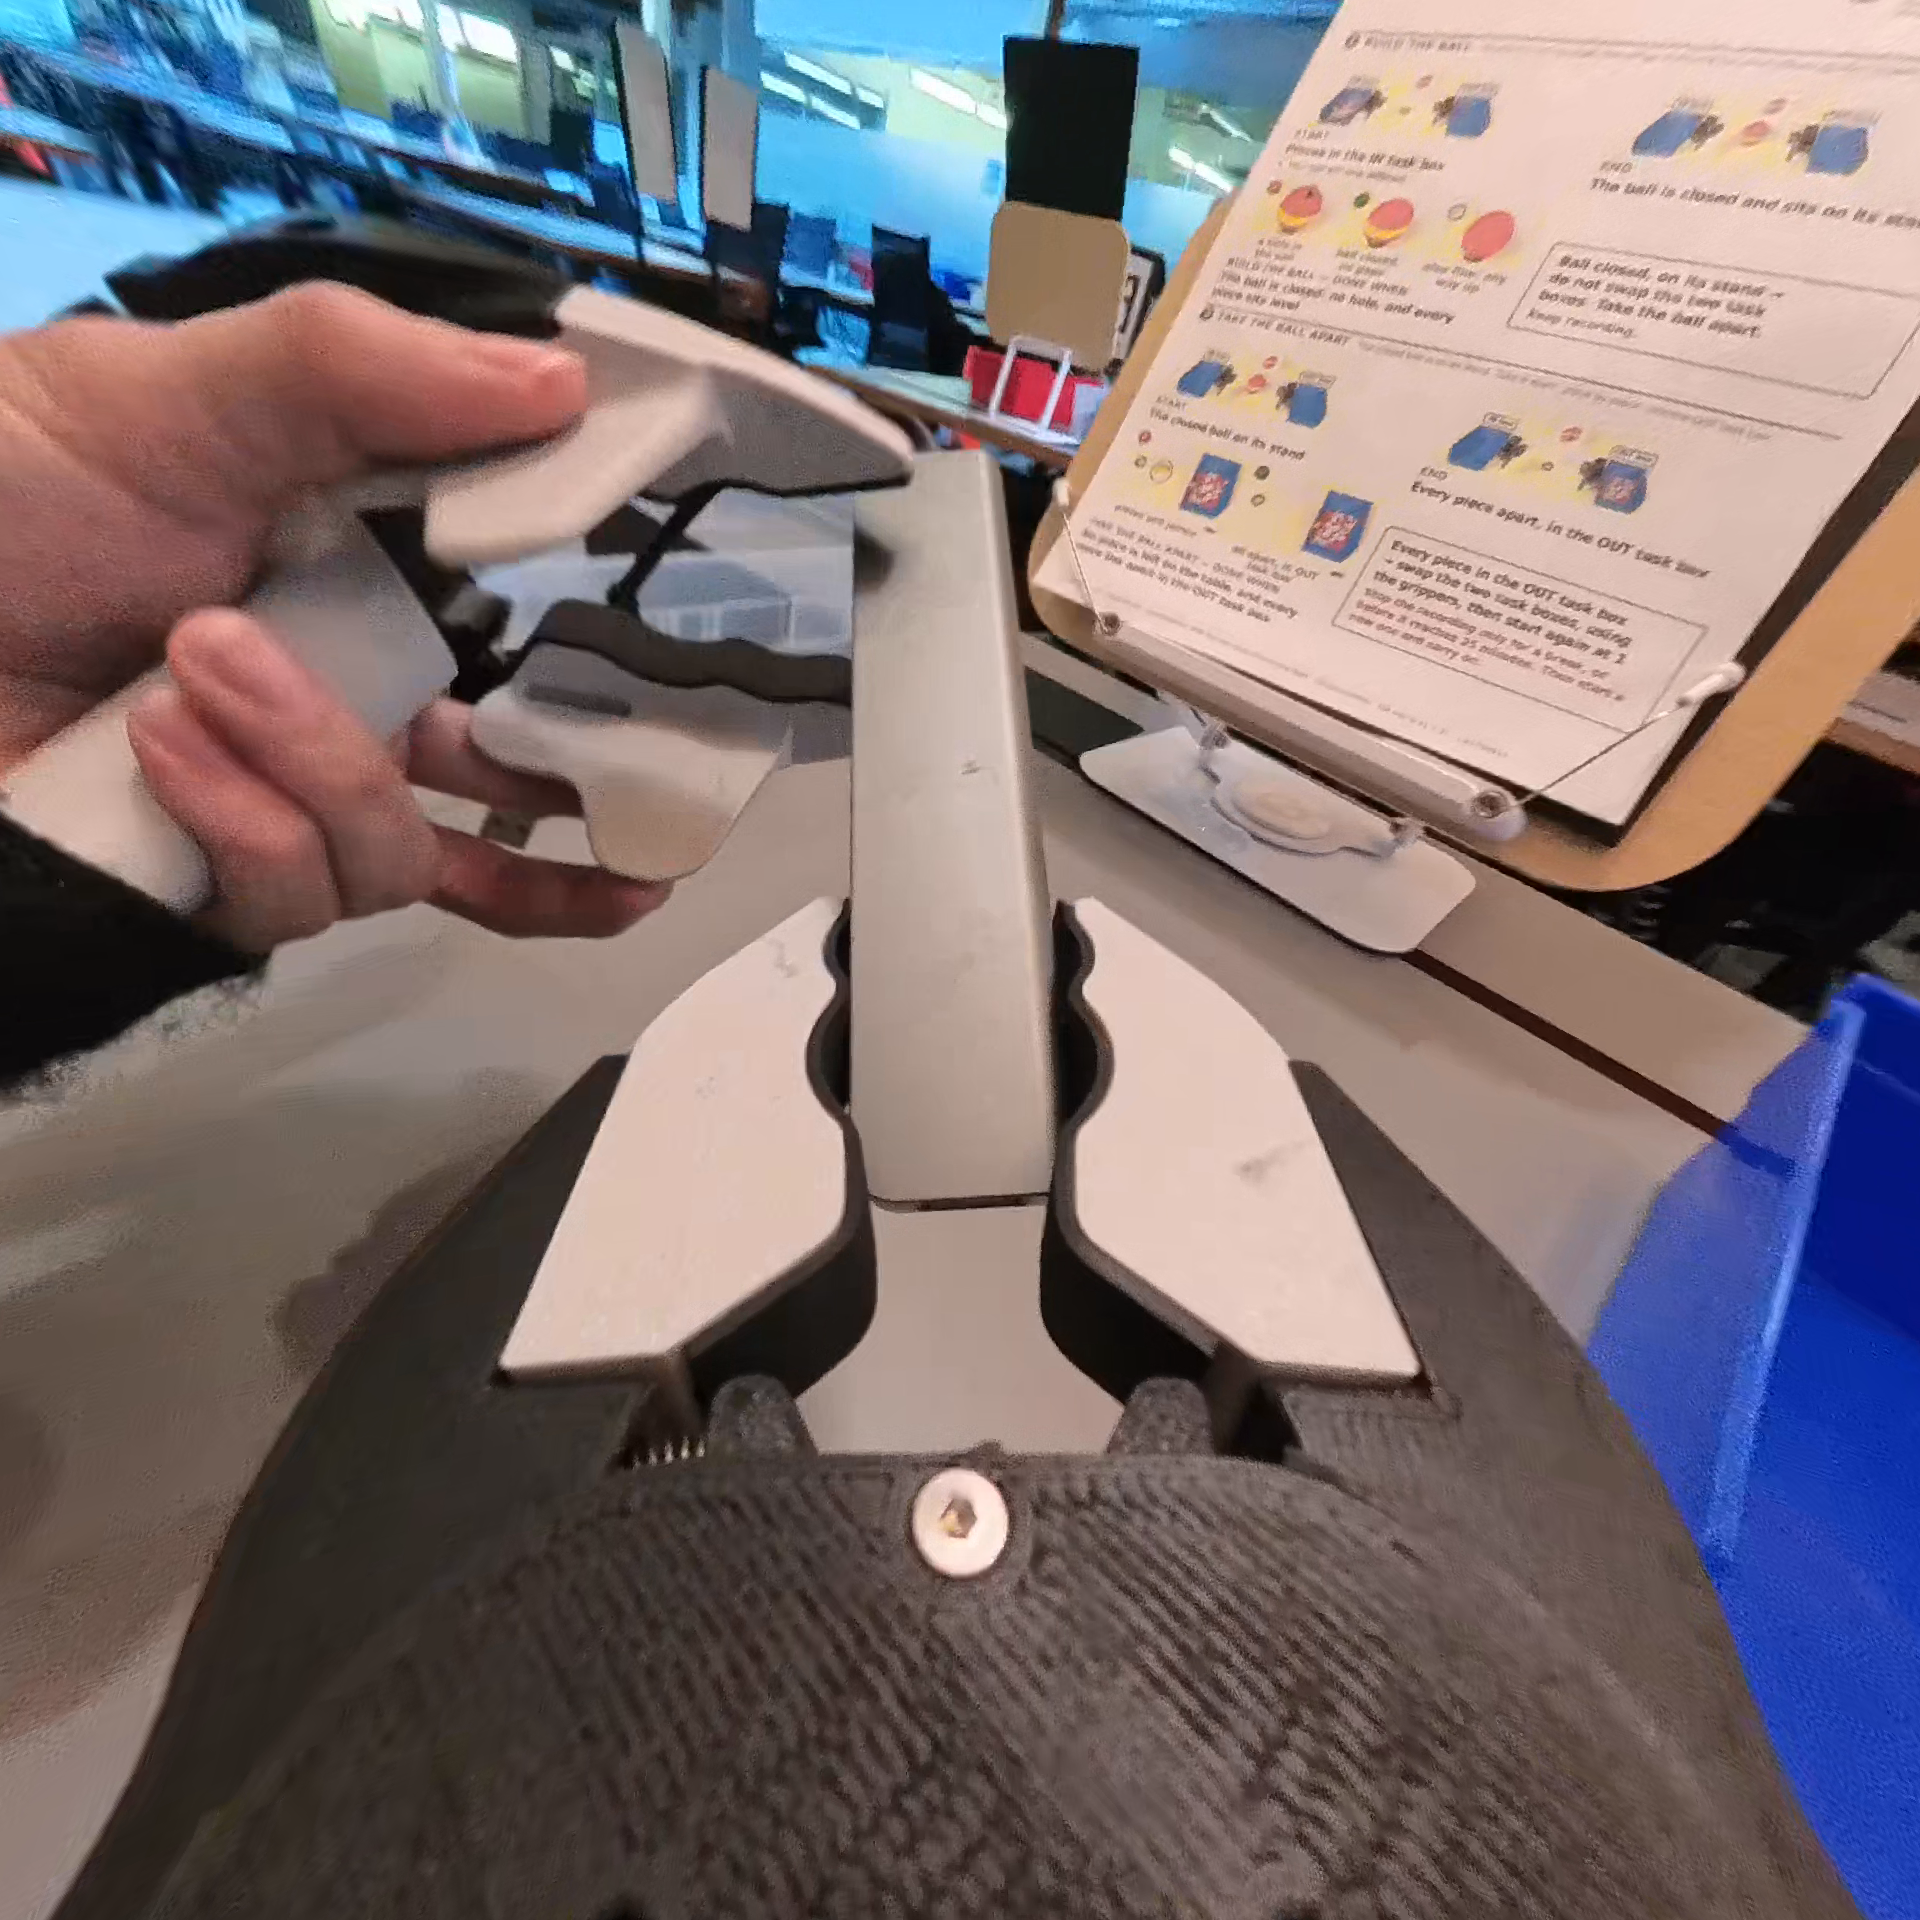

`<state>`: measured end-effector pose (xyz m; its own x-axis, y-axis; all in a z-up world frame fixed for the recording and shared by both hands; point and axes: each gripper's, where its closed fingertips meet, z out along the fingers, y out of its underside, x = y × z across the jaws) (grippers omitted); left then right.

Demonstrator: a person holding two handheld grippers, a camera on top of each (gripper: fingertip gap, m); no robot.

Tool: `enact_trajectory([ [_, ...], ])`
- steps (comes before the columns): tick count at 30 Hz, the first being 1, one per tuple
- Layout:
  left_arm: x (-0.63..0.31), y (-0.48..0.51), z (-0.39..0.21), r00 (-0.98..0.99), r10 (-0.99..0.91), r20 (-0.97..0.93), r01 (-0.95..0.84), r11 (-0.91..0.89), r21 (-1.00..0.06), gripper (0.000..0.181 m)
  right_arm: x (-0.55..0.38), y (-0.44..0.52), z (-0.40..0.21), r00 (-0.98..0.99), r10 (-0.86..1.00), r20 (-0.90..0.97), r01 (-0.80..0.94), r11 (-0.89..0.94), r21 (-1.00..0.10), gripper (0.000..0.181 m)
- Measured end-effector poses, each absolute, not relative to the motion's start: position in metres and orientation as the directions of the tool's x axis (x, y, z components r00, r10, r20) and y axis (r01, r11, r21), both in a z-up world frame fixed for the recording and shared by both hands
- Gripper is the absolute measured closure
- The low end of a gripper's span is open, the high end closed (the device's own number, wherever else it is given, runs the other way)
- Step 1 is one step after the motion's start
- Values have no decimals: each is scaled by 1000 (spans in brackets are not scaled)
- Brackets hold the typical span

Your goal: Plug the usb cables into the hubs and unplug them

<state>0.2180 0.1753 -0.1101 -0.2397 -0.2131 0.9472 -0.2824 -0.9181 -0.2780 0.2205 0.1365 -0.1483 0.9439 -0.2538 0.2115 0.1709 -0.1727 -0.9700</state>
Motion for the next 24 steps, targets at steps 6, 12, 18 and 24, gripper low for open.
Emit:
enact_trajectory([
  [6, 226, 169, -128, -253, -179, 951, -274, -929, -247, 171, 214, 141, -166, 920, -273, 279, 209, -260, -943, 146],
  [12, 232, 169, -133, -195, -33, 980, -271, -959, -86, 172, 214, 133, -147, 914, -332, 232, 236, -29, -971, 143],
  [18, 243, 162, -128, -183, 19, 983, -364, -930, -50, 171, 223, 113, -141, 900, -407, 153, 213, 107, -971, 116],
  [24, 247, 137, -130, -173, -40, 984, -467, -877, -117, 171, 221, 112, -145, 908, -386, 161, 218, 108, -970, 127],
])
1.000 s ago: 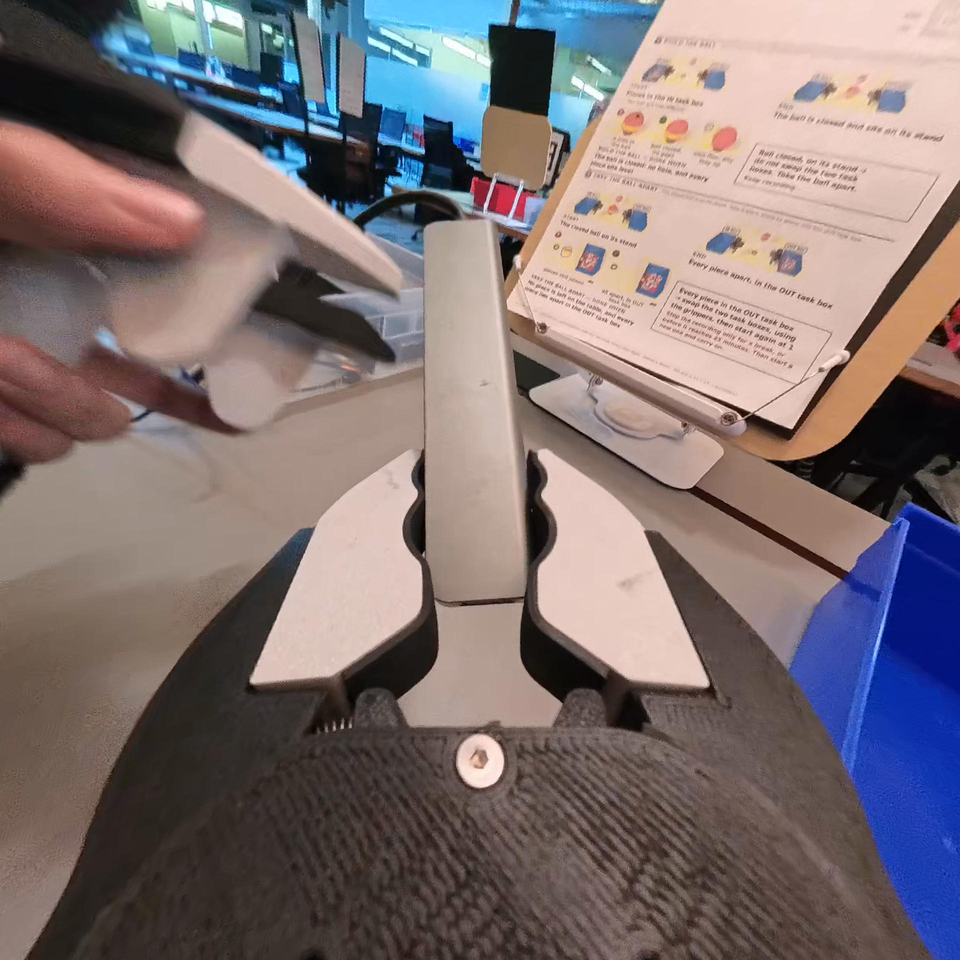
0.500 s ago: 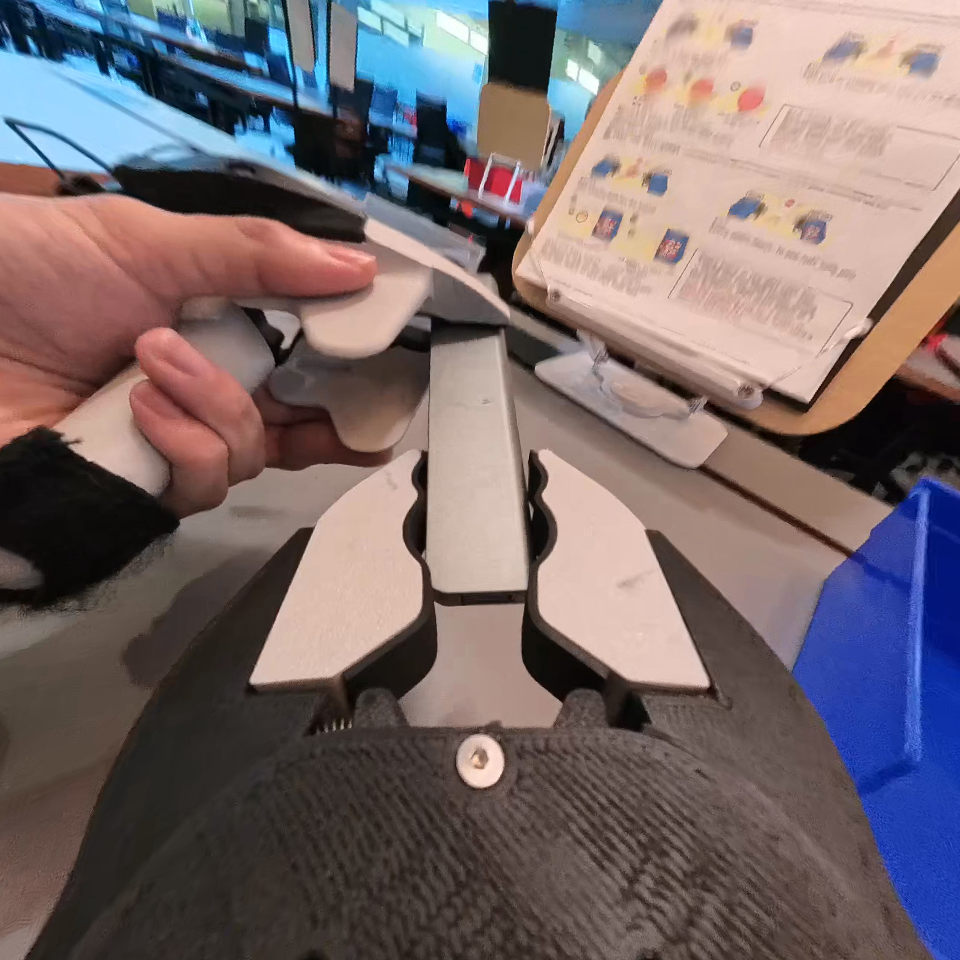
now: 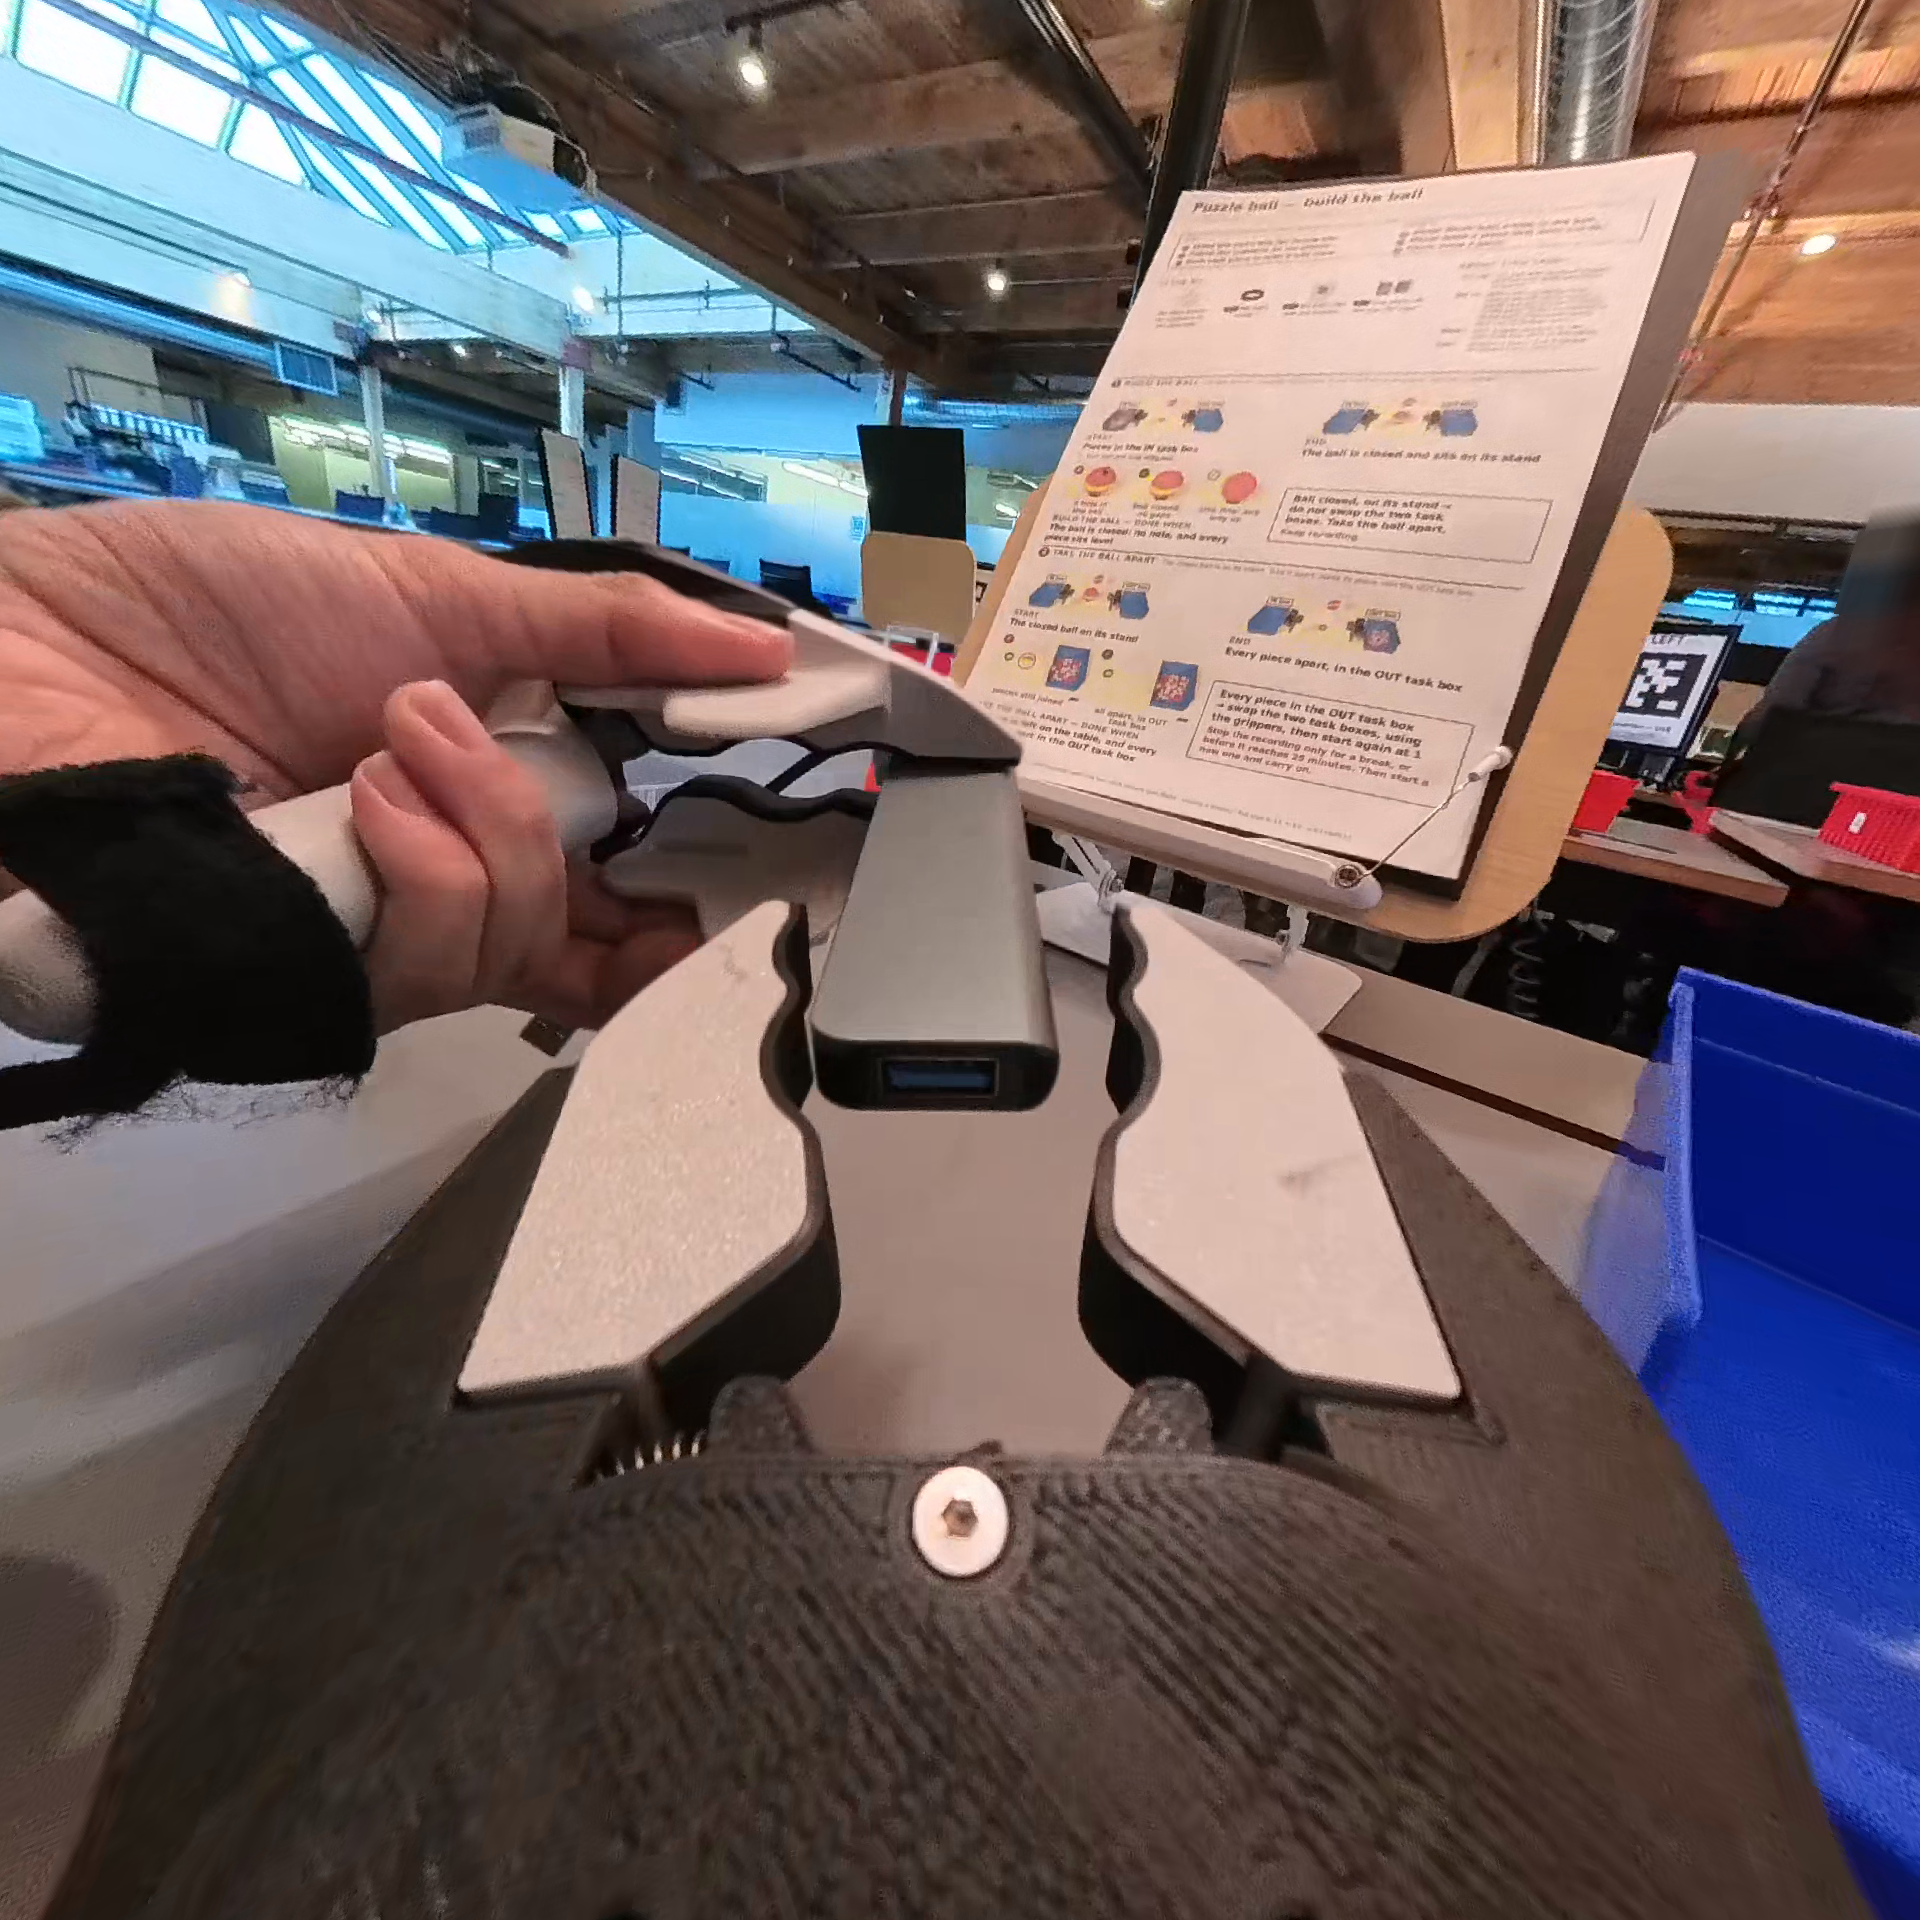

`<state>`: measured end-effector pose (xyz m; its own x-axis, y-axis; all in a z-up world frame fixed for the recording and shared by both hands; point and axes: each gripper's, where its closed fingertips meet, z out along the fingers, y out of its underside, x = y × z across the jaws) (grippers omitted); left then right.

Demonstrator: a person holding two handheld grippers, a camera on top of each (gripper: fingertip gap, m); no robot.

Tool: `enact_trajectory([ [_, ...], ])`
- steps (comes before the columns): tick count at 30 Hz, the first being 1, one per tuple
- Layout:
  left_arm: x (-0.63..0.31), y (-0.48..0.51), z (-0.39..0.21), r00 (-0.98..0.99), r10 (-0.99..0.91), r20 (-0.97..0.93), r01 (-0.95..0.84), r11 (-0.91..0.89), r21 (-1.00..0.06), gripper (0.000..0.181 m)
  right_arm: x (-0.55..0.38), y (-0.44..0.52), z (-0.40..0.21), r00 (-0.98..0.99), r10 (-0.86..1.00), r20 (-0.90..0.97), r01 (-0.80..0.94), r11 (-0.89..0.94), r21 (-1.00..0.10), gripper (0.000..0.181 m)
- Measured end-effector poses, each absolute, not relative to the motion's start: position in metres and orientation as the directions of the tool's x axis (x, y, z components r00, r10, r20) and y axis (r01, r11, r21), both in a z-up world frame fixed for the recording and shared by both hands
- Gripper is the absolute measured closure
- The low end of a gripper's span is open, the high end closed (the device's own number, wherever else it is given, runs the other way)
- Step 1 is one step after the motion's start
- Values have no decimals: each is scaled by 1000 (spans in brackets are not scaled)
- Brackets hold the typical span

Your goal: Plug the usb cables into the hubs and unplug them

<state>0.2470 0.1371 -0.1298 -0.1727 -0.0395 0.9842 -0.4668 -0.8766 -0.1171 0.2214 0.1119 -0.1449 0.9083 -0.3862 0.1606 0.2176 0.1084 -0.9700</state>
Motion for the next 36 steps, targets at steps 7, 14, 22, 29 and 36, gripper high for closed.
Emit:
enact_trajectory([
  [7, 248, 129, -136, -160, -111, 981, -494, -851, -177, 172, 217, 110, -146, 892, -410, 191, 255, 108, -961, 146],
  [14, 255, 129, -145, -126, -189, 974, -504, -833, -227, 170, 223, 111, -156, 899, -421, 124, 177, 90, -980, 146],
  [22, 261, 125, -136, -159, -284, 945, -509, -797, -325, 171, 229, 110, -154, 887, -453, 94, 168, 126, -978, 146],
  [29, 264, 122, -135, -165, -300, 940, -543, -768, -341, 171, 229, 111, -152, 881, -460, 113, 196, 135, -971, 142],
  [36, 265, 123, -138, -165, -301, 939, -547, -765, -341, 170, 233, 110, -154, 889, -455, 44, 120, 141, -983, 145],
])
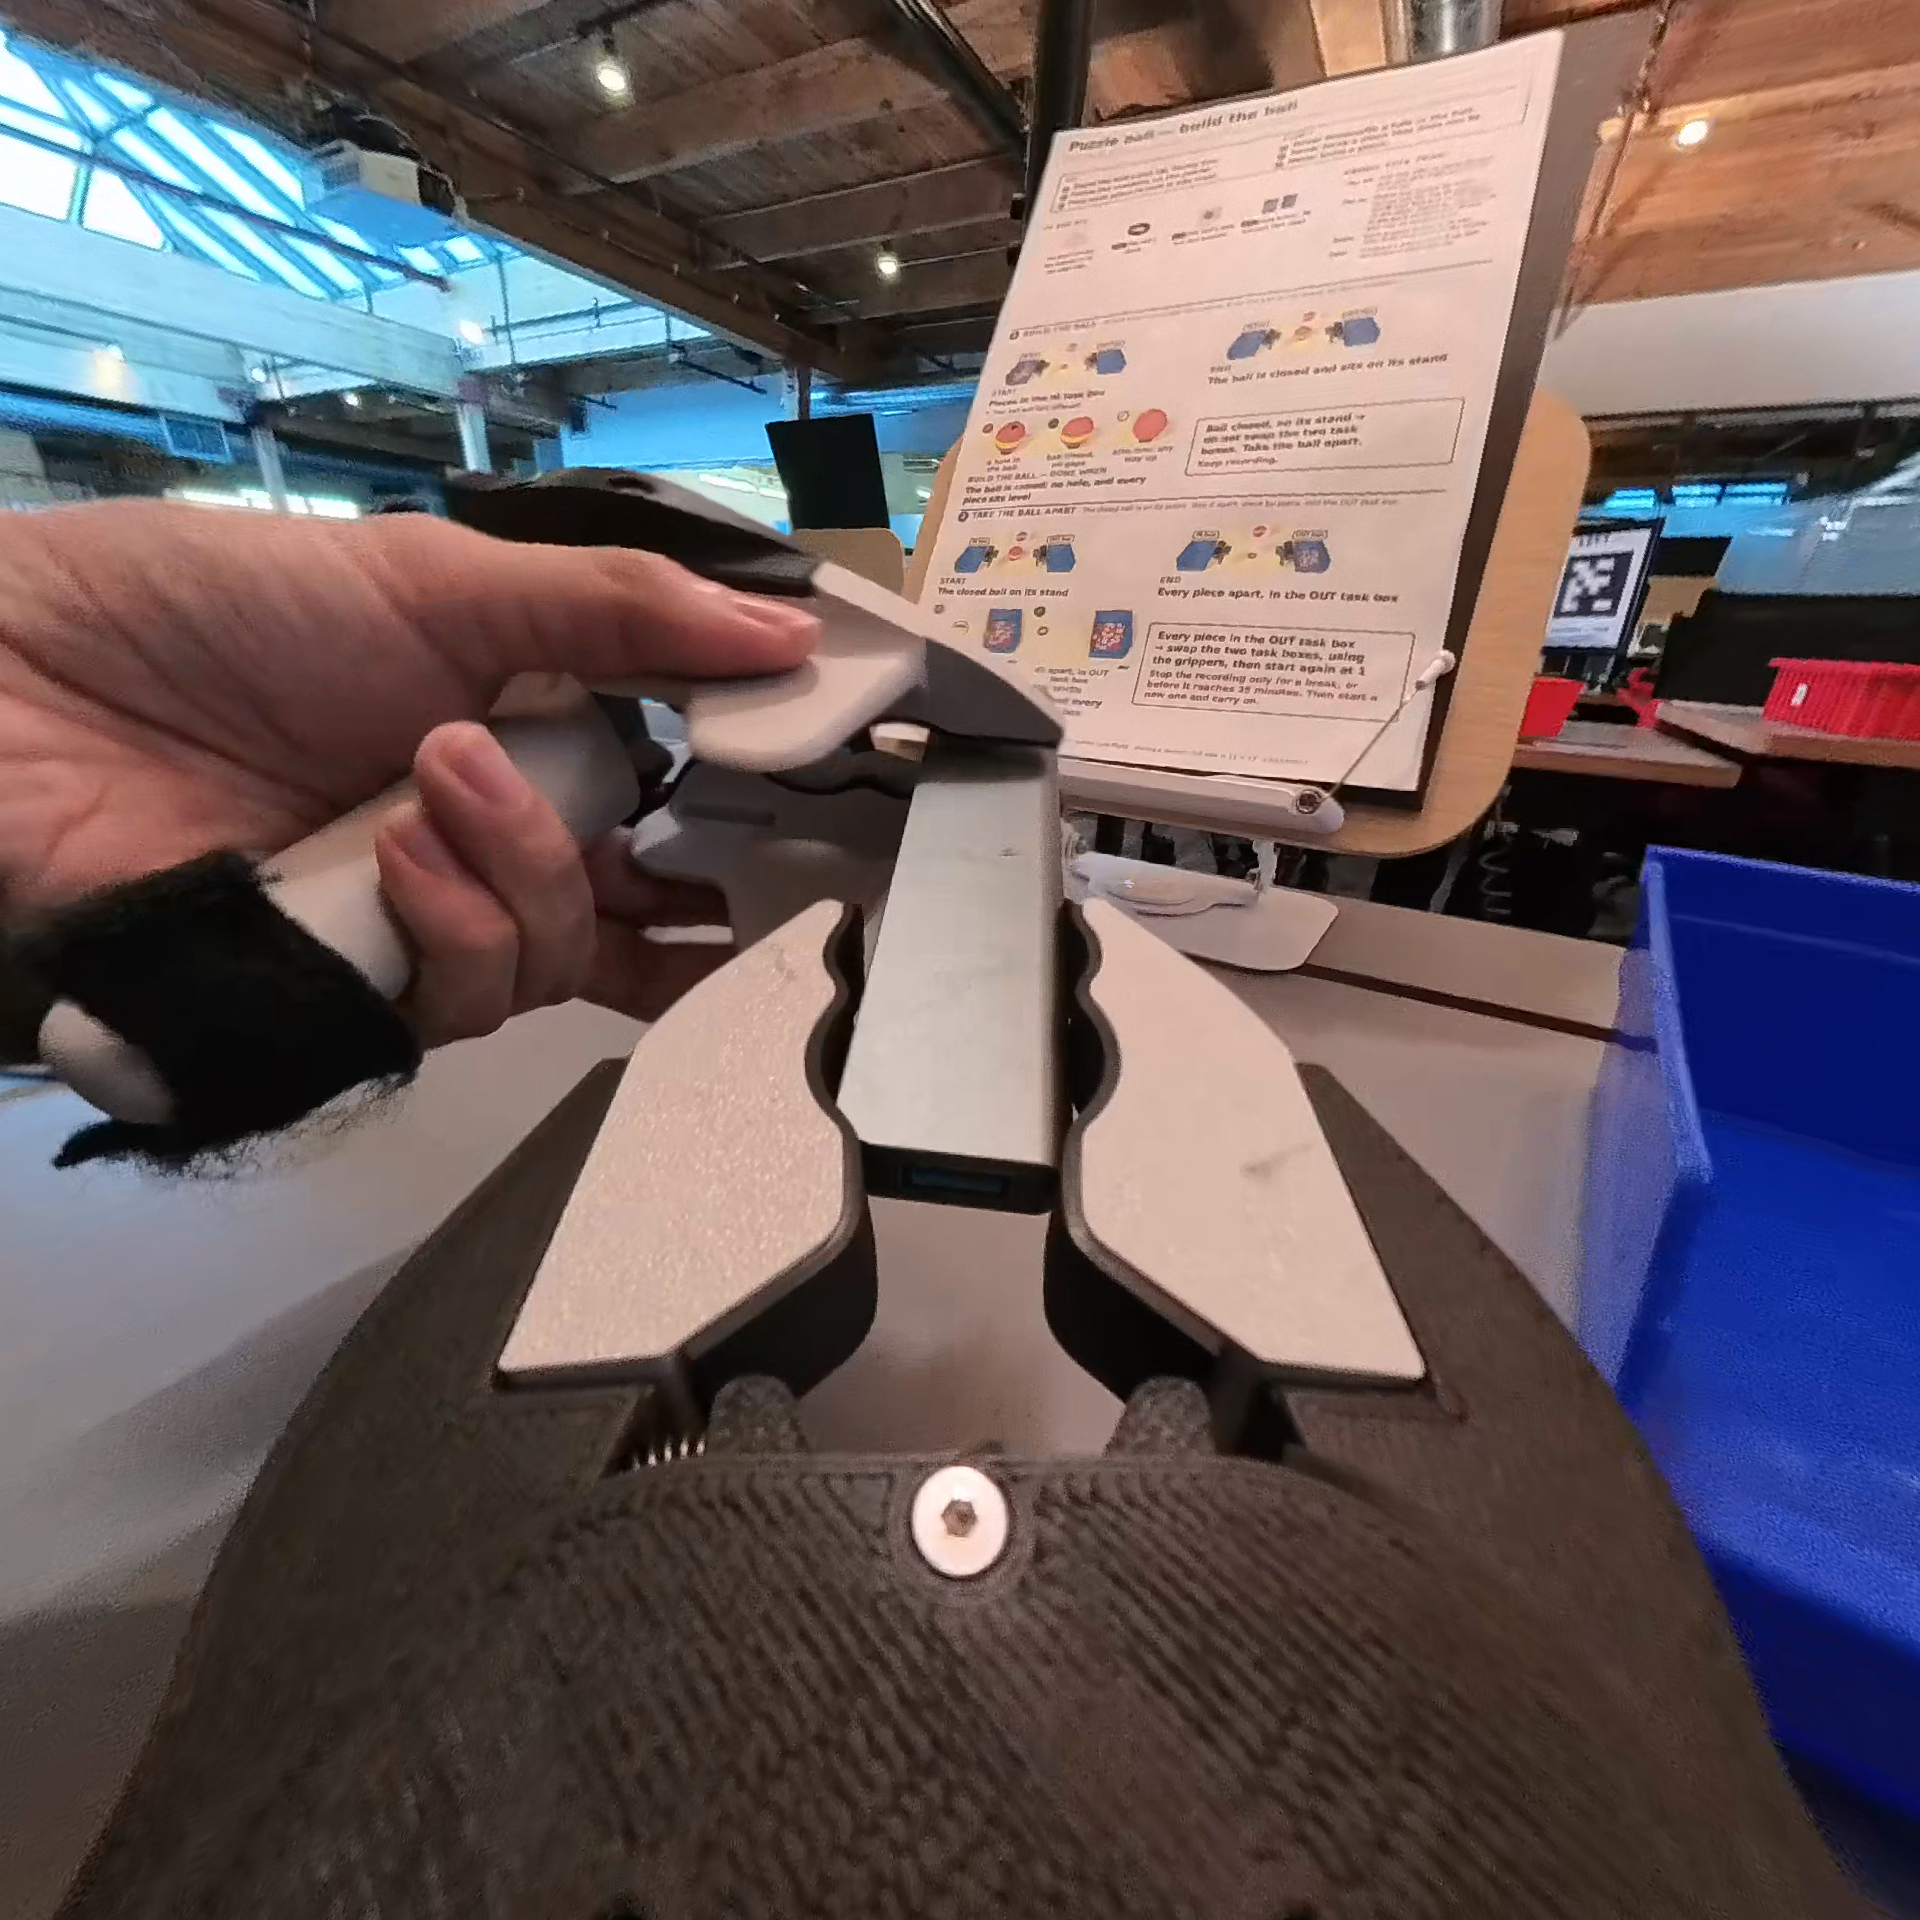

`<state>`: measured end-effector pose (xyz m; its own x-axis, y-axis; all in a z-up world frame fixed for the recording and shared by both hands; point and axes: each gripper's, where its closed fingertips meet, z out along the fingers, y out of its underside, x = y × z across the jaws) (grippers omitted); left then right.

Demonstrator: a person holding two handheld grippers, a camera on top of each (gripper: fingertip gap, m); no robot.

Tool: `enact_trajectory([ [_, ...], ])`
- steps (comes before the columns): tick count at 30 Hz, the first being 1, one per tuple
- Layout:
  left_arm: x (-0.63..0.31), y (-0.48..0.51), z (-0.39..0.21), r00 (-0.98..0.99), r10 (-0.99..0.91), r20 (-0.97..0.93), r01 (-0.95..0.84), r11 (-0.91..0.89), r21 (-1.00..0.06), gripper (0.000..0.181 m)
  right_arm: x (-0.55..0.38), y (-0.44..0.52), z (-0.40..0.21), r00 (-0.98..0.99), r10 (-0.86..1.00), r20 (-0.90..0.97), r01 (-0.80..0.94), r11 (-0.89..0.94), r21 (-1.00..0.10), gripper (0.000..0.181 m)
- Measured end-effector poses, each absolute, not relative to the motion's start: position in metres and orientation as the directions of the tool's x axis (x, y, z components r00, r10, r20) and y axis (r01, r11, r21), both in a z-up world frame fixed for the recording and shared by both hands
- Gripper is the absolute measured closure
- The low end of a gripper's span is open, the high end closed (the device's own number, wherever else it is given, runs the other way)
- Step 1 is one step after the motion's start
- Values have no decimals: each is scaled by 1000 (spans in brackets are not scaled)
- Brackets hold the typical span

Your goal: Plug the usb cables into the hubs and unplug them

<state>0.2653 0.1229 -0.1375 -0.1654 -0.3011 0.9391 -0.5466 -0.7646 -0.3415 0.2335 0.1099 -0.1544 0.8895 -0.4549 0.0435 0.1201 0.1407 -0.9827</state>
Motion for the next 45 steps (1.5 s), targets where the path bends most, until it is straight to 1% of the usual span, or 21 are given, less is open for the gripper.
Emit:
enact_trajectory([
  [2, 262, 118, -138, -189, -322, 928, -568, -735, -371, 150, 241, 105, -154, 885, -466, -15, 73, 168, -983, 146],
  [4, 257, 115, -139, -211, -369, 905, -579, -699, -420, 144, 248, 100, -153, 882, -466, -76, 25, 207, -978, 146],
  [7, 247, 112, -145, -225, -443, 868, -596, -642, -482, 131, 253, 96, -152, 880, -465, -99, 10, 227, -974, 146],
  [10, 230, 109, -143, -265, -490, 831, -595, -595, -541, 131, 251, 97, -152, 882, -465, -72, 32, 212, -977, 146],
  [14, 195, 109, -129, -364, -588, 723, -565, -478, -673, 136, 248, 98, -153, 881, -472, -33, 65, 189, -980, 146],
  [16, 176, 118, -120, -387, -671, 632, -519, -408, -751, 137, 249, 97, -152, 879, -475, -36, 64, 193, -979, 146],
  [18, 158, 147, -115, -346, -807, 479, -463, -297, -835, 136, 249, 97, -152, 880, -473, -41, 62, 199, -978, 146],
  [20, 139, 207, -117, -172, -952, 253, -454, -152, -878, 136, 248, 98, -152, 883, -468, -36, 64, 196, -979, 146],
  [21, 126, 245, -117, -50, -988, 144, -472, -104, -876, 136, 247, 99, -152, 887, -461, -26, 69, 190, -979, 146],
  [23, 93, 318, -114, 178, -984, -9, -538, -90, -838, 137, 245, 101, -153, 890, -456, -7, 81, 174, -981, 146],
  [25, 64, 372, -112, 316, -947, -66, -603, -147, -784, 132, 244, 102, -153, 892, -452, -1, 86, 172, -981, 146],
  [27, 50, 405, -107, 378, -925, -46, -617, -214, -757, 130, 245, 102, -153, 893, -450, -14, 76, 181, -981, 146],
  [28, 49, 416, -109, 395, -919, 2, -617, -267, -740, 130, 246, 102, -152, 892, -451, -20, 72, 186, -980, 146],
  [29, 46, 429, -117, 436, -899, 45, -629, -340, -700, 129, 247, 101, -152, 892, -451, -25, 68, 189, -980, 146],
  [30, 45, 440, -129, 476, -876, 76, -647, -407, -645, 123, 247, 101, -152, 893, -450, -26, 67, 189, -980, 146],
  [31, 47, 447, -141, 490, -864, 114, -661, -453, -598, 115, 246, 102, -152, 894, -447, -23, 70, 189, -980, 146],
  [36, 76, 455, -193, 527, -781, 336, -668, -625, -405, 112, 242, 103, -152, 900, -437, 0, 89, 183, -979, 146],
  [38, 87, 454, -204, 527, -779, 339, -689, -625, -365, 112, 242, 103, -152, 901, -433, -2, 87, 187, -978, 146],
  [41, 101, 446, -221, 535, -749, 390, -719, -646, -255, 114, 242, 103, -152, 903, -430, -4, 85, 187, -979, 146],
  [43, 107, 440, -233, 549, -716, 431, -728, -663, -173, 122, 240, 104, -152, 906, -423, 5, 91, 182, -979, 146],
  [45, 102, 439, -248, 581, -718, 384, -750, -655, -92, 130, 238, 105, -152, 908, -418, 19, 101, 177, -979, 146],
])
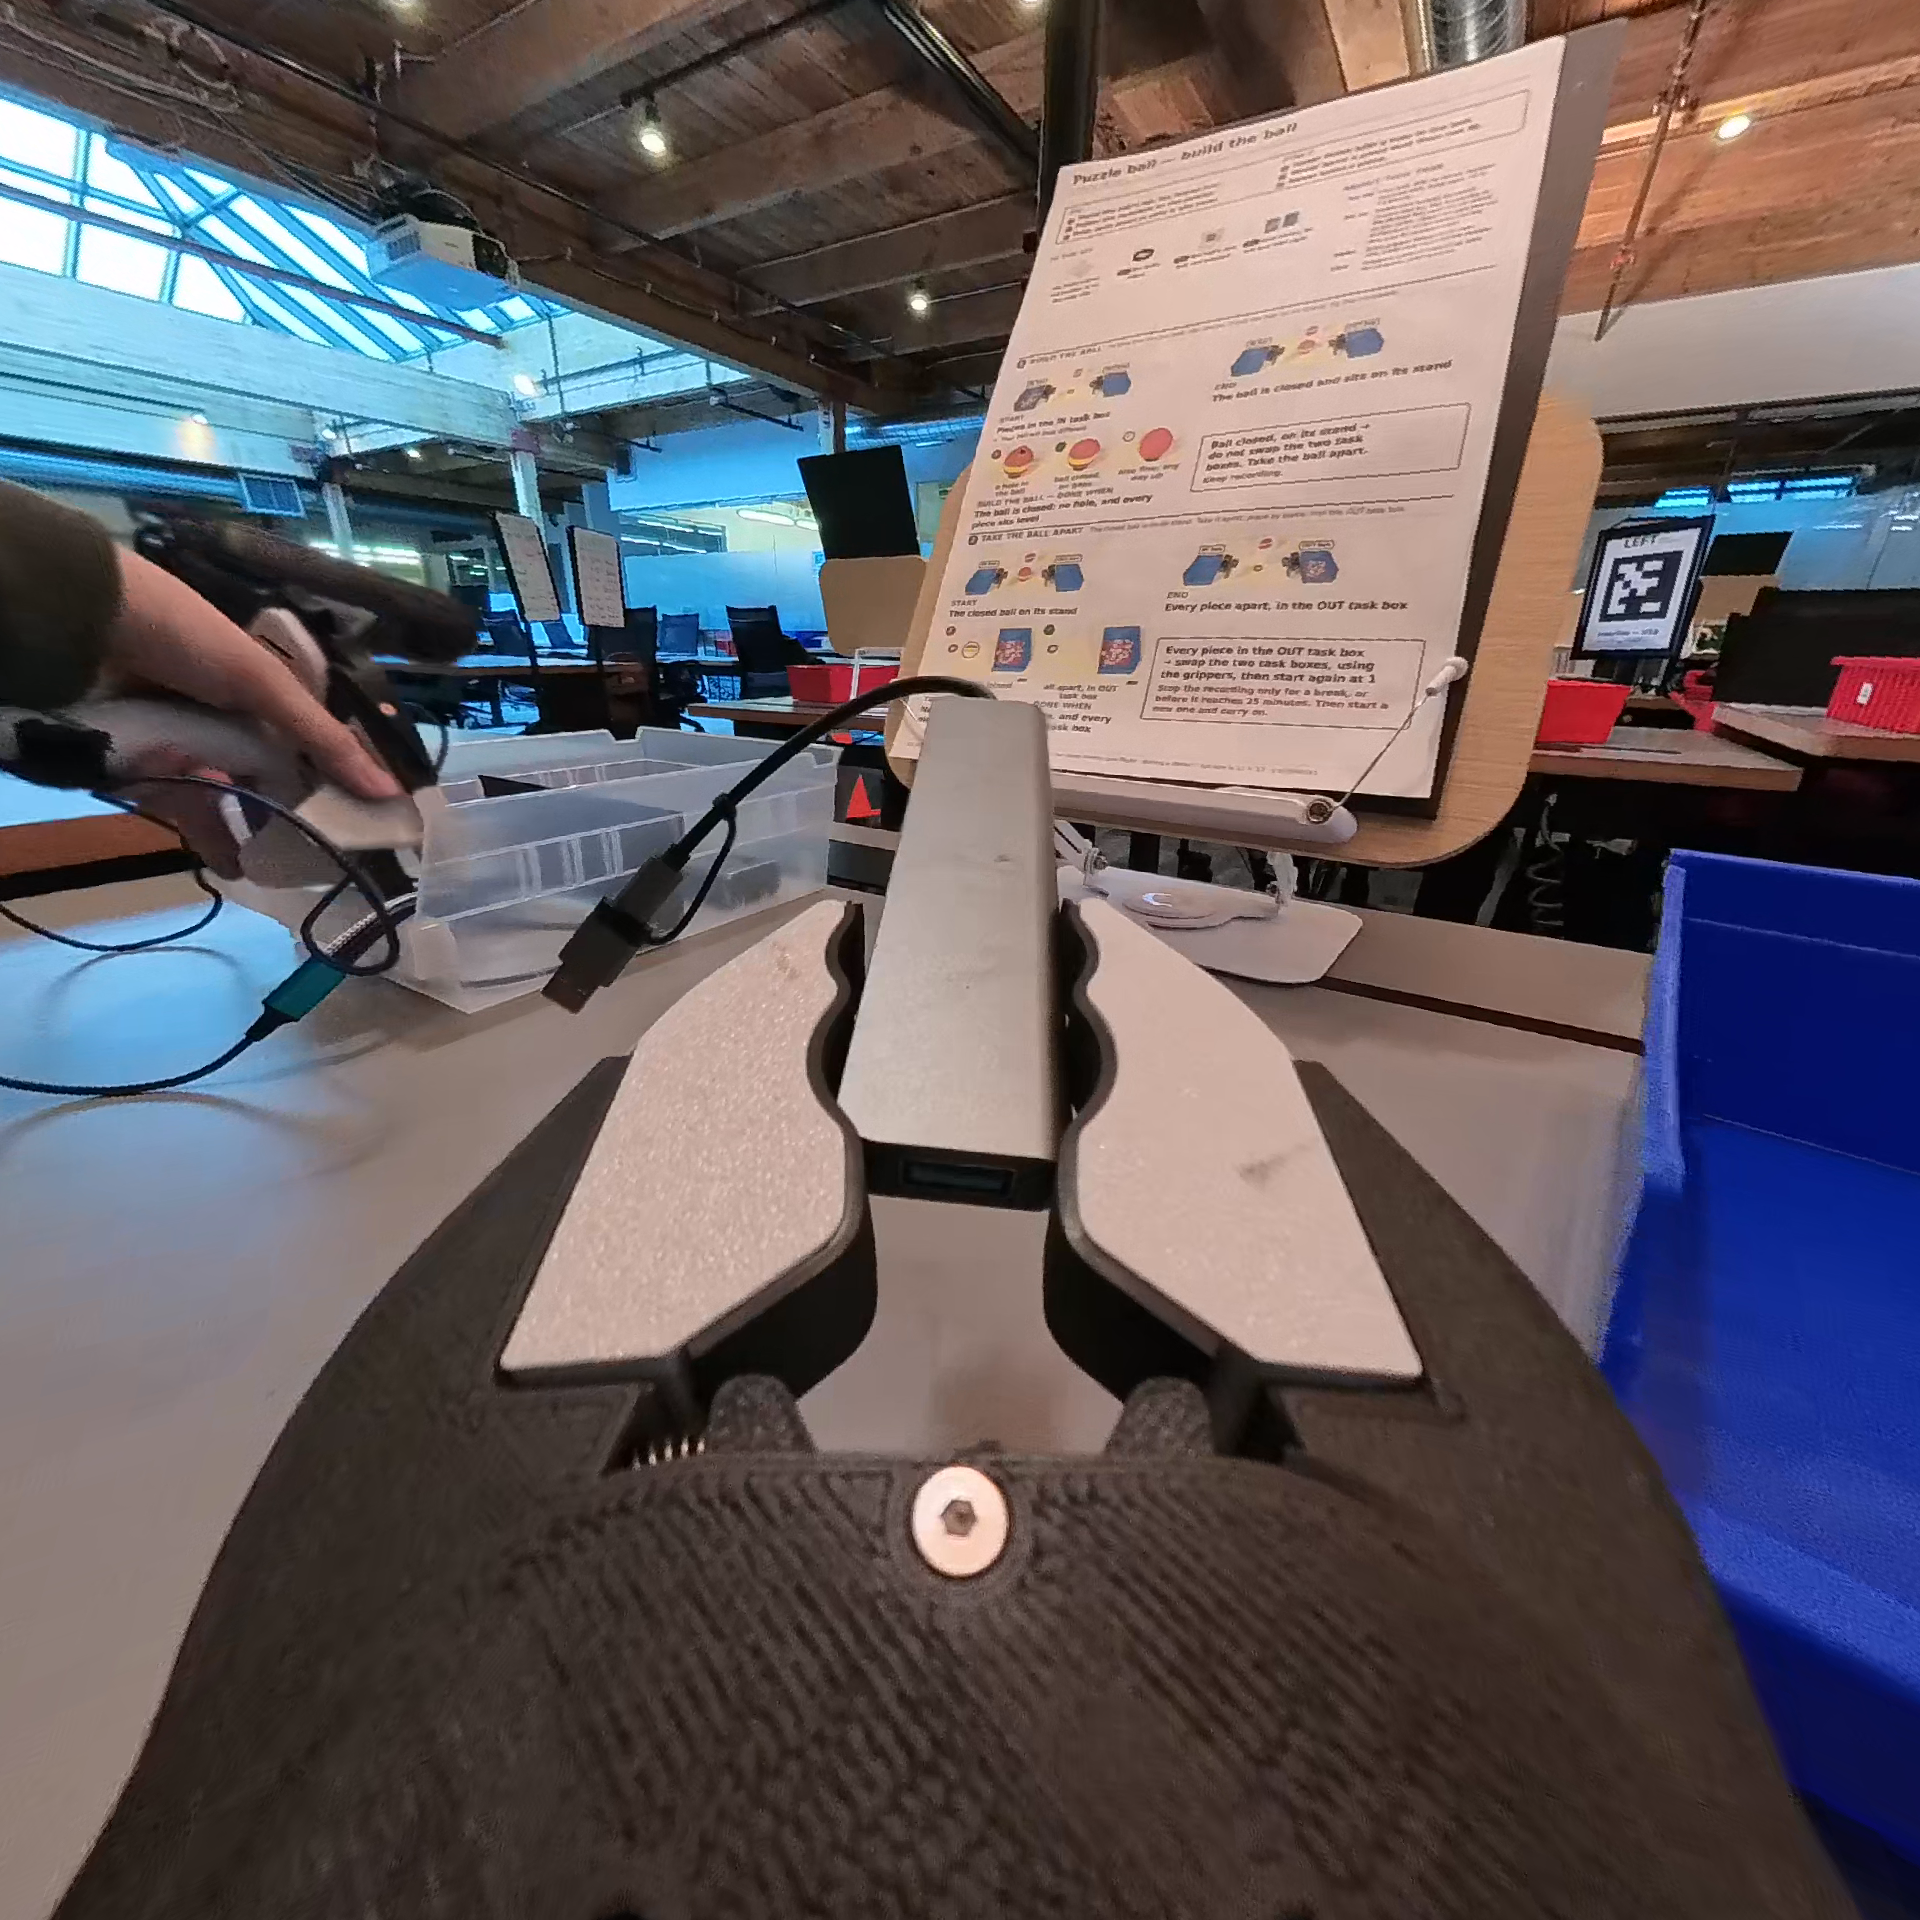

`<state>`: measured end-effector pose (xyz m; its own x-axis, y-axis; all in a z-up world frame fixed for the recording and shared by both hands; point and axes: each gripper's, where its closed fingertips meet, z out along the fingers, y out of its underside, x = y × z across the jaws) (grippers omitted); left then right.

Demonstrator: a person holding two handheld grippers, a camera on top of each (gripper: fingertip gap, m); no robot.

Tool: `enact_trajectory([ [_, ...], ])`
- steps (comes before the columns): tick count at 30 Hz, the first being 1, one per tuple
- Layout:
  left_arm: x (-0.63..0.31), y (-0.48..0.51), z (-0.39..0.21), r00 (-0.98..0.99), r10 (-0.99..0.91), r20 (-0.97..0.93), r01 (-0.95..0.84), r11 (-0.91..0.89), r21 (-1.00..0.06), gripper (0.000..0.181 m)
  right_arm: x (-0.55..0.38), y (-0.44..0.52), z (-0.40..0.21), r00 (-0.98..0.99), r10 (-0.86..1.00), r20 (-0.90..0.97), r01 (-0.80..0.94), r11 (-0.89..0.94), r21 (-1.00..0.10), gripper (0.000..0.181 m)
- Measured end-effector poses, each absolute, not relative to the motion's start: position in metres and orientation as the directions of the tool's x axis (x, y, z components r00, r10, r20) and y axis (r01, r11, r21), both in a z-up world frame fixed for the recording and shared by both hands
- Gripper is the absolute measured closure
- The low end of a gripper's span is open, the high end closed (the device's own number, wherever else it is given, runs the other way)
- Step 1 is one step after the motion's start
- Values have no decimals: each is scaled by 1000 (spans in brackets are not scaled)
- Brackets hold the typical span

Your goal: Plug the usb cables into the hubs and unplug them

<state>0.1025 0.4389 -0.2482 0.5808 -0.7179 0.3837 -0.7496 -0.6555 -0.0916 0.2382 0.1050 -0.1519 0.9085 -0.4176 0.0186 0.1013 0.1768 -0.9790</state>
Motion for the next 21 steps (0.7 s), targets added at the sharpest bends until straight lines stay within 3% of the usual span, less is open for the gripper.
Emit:
enact_trajectory([
  [1, 104, 436, -251, 570, -729, 379, -765, -639, -77, 140, 237, 106, -152, 910, -413, 24, 104, 174, -979, 146],
  [3, 106, 435, -253, 570, -751, 334, -783, -620, -58, 138, 237, 106, -152, 912, -409, 27, 106, 171, -980, 146],
  [8, 112, 439, -251, 527, -800, 287, -805, -579, -134, 173, 237, 105, -151, 916, -401, 14, 96, 186, -978, 146],
  [10, 108, 441, -241, 505, -824, 257, -816, -553, -169, 175, 237, 105, -151, 919, -395, 12, 96, 193, -976, 146],
  [21, 89, 443, -59, 345, -939, -10, -735, -263, -625, 179, 235, 105, -150, 924, -383, 13, 96, 197, -976, 146],
])
